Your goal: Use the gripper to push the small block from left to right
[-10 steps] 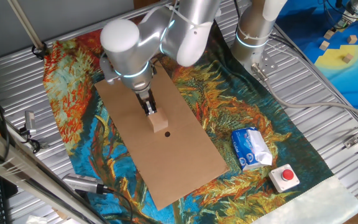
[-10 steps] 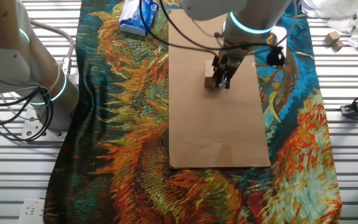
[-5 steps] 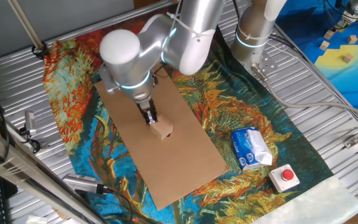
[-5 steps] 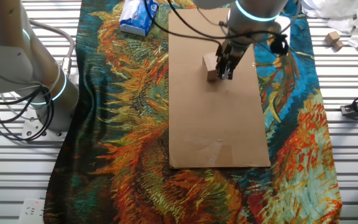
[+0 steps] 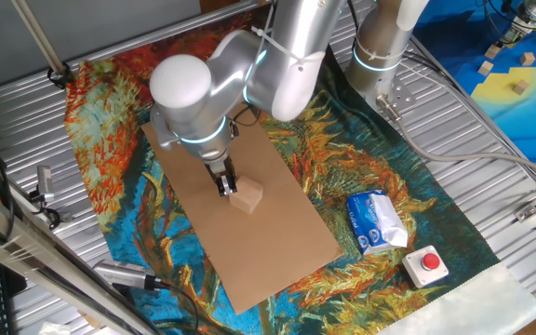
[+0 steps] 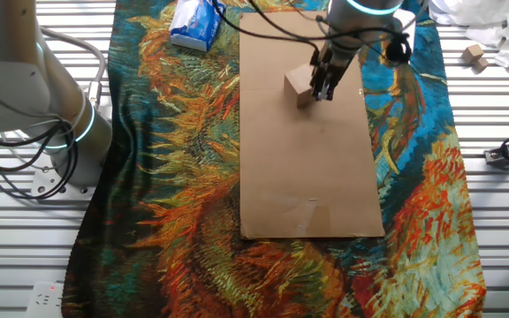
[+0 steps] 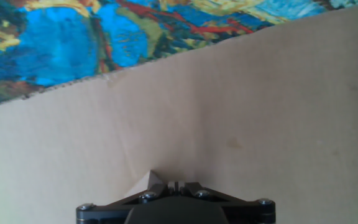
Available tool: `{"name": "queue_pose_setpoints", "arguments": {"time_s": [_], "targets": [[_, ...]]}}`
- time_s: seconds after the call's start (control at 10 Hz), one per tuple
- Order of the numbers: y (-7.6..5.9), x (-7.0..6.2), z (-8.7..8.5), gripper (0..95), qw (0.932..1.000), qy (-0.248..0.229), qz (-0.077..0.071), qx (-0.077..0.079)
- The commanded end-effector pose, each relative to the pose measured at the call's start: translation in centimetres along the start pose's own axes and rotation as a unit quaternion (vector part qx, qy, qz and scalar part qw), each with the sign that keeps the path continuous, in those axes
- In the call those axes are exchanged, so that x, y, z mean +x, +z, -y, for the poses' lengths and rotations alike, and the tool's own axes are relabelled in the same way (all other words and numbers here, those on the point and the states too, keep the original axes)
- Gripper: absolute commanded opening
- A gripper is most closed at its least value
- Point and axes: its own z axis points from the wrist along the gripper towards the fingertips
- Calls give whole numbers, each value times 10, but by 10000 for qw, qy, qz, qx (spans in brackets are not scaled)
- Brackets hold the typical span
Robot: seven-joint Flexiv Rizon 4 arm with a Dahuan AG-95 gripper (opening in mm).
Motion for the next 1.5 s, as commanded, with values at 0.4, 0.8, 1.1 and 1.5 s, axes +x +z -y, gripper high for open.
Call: {"name": "queue_pose_setpoints", "arguments": {"time_s": [0.4,0.8,1.1,1.5], "targets": [[-3,-1,-22,0,10000,55,-35,29],[-6,-5,-33,0,10000,56,-48,38],[-6,-5,-37,0,10000,56,-55,37],[-6,-5,-36,0,10000,56,-63,40]]}}
